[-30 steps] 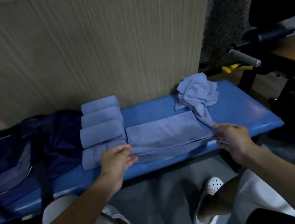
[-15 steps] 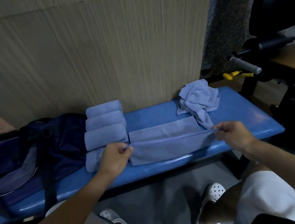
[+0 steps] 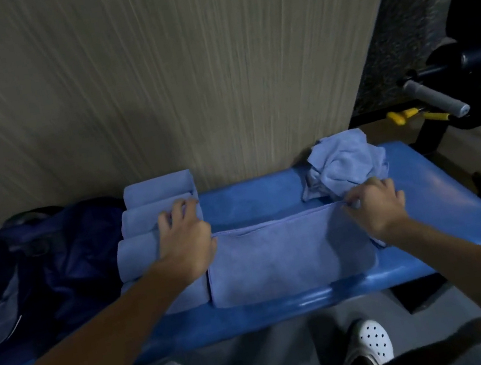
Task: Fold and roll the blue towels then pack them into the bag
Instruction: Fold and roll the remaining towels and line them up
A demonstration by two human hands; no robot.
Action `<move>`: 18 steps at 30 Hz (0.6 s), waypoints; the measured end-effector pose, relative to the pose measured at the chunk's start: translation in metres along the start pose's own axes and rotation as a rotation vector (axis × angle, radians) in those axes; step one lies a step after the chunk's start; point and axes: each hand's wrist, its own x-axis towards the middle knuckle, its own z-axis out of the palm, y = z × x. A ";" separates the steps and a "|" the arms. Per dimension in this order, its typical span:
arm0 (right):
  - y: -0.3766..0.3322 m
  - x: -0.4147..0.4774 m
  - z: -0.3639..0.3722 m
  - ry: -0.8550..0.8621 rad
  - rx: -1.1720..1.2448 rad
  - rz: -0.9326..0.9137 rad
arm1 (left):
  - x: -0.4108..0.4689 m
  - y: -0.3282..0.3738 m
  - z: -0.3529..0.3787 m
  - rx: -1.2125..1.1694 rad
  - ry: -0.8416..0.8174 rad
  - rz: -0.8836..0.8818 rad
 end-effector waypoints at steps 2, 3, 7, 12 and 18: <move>0.000 0.010 0.010 -0.010 -0.119 -0.044 | 0.007 0.001 0.007 0.071 -0.068 0.032; 0.001 0.013 0.015 -0.003 -0.178 -0.067 | 0.010 0.002 0.010 0.096 -0.107 0.046; 0.001 0.020 0.028 0.063 -0.310 -0.135 | 0.019 0.003 0.015 0.164 -0.207 0.104; 0.006 0.021 0.034 0.128 -0.310 -0.148 | 0.025 0.006 0.017 0.153 -0.227 0.070; 0.012 0.028 0.042 0.220 -0.239 -0.123 | 0.031 0.009 0.018 0.155 -0.207 0.059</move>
